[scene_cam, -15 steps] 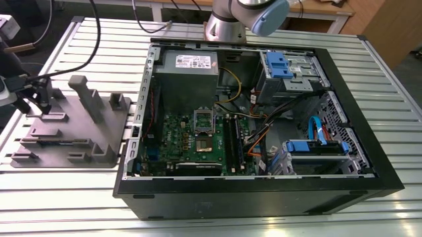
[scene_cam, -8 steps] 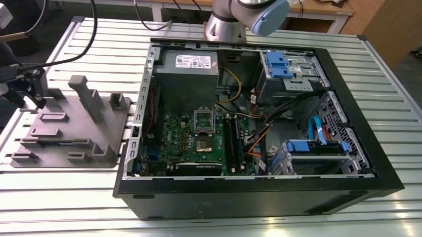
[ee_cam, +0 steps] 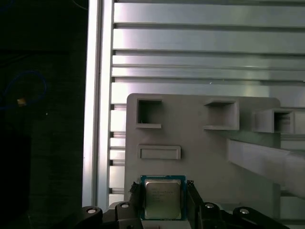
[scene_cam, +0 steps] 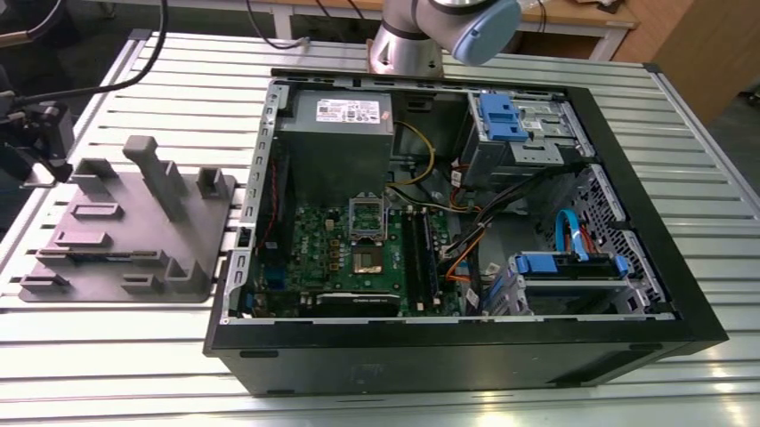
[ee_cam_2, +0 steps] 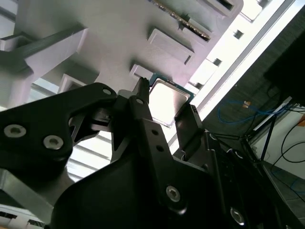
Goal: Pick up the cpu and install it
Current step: 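Pick up the cpu and move it towards the insertion slot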
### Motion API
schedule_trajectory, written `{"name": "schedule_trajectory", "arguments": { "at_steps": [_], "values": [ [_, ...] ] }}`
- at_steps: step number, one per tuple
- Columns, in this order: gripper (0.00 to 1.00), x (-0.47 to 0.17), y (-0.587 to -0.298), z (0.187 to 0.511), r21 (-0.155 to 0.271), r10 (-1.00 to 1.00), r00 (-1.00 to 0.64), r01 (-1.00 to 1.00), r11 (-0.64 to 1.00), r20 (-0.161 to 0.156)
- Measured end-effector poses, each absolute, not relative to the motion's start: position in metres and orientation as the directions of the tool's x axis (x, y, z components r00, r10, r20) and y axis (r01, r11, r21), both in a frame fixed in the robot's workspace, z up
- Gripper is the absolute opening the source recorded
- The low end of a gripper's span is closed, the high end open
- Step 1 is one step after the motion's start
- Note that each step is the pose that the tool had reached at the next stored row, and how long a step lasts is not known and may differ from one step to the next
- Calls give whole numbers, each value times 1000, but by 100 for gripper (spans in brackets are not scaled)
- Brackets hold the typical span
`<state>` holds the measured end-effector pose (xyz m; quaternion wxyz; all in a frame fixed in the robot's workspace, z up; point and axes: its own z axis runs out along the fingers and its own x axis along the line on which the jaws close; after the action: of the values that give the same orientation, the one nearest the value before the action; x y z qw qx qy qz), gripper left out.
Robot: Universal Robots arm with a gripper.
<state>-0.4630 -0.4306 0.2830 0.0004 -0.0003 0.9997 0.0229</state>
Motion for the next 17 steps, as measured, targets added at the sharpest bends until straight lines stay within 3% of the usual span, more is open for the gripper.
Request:
{"name": "schedule_trajectory", "arguments": {
  "at_steps": [17],
  "values": [
    [47,-463,-431,300,46,-1,-1000,-1,999,-1]
  ]
}}
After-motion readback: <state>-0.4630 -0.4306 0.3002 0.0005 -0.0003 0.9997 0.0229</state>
